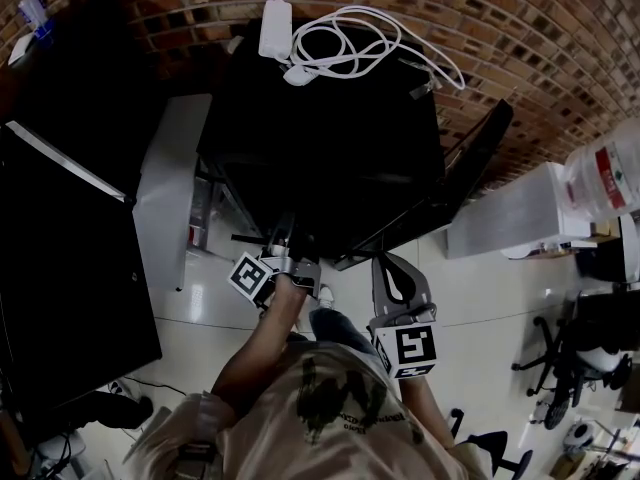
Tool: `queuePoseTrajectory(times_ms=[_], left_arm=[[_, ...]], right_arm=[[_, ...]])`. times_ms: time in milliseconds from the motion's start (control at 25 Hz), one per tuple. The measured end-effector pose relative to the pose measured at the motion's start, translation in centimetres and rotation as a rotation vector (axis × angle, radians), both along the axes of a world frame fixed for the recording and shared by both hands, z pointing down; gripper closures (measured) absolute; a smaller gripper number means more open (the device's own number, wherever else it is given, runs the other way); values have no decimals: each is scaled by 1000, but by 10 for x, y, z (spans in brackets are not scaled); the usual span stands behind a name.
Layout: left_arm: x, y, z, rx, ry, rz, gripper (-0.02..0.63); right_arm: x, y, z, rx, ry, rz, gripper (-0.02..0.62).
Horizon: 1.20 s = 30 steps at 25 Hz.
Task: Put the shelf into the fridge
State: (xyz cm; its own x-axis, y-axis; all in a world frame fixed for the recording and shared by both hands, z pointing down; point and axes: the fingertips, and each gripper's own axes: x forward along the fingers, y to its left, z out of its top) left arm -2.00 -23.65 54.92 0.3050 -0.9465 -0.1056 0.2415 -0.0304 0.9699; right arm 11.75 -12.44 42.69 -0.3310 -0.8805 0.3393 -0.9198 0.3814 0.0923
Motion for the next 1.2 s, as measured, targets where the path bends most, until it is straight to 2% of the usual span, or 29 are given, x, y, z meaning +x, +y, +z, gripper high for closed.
queuePoseTrajectory(times_ms=[360,520,880,1000,1200], left_arm=[[7,-27,-1,-11,-2,-15,583],[6,-39,9,-22,-52,-14,583],[12,-63,2,-29,-44,-24,583],[10,-70,9,-37,-88,-21,583],[16,-82,2,-30,-32,-36,583]], right_arm=[[1,-16,3,-9,-4,-17,595],[-2,-24,4,-5,-7,-32,595],[-5,-40,5,-6,-15,-48,595],[-7,-44,5,-10,-15,-54,595],[-9,-52,4,-10,-16,-65,595]])
